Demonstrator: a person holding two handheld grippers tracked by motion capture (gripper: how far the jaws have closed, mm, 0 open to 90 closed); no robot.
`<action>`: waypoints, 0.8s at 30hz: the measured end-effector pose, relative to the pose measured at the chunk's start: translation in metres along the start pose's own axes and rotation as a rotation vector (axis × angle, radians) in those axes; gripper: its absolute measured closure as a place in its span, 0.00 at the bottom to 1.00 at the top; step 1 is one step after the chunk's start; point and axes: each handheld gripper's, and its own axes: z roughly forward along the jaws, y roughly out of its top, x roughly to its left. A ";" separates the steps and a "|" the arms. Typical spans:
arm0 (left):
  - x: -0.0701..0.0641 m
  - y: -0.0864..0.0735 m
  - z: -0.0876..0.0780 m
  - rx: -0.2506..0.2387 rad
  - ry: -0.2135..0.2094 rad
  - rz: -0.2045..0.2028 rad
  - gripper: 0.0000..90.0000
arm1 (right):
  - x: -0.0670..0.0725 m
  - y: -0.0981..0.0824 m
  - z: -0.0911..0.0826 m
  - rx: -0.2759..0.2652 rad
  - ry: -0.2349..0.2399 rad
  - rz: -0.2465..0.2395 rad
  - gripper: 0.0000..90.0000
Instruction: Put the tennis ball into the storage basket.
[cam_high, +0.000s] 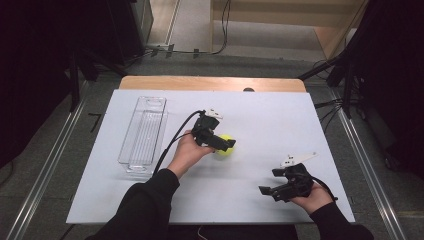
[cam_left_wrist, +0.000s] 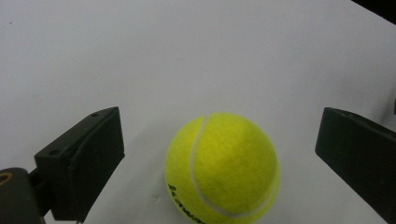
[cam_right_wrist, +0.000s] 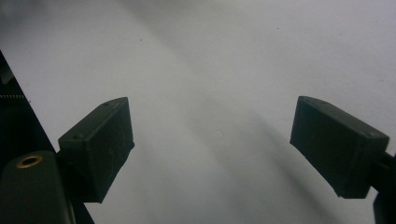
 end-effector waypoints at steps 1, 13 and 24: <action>0.000 -0.001 0.001 0.003 -0.002 0.001 0.02 | 0.000 0.000 0.000 0.000 0.000 0.000 0.13; -0.001 -0.011 0.014 0.033 -0.016 -0.004 0.02 | 0.001 0.000 0.000 0.004 -0.002 -0.003 0.13; -0.002 -0.020 0.026 0.068 -0.016 -0.009 0.02 | 0.001 -0.001 0.000 0.006 -0.003 -0.004 0.13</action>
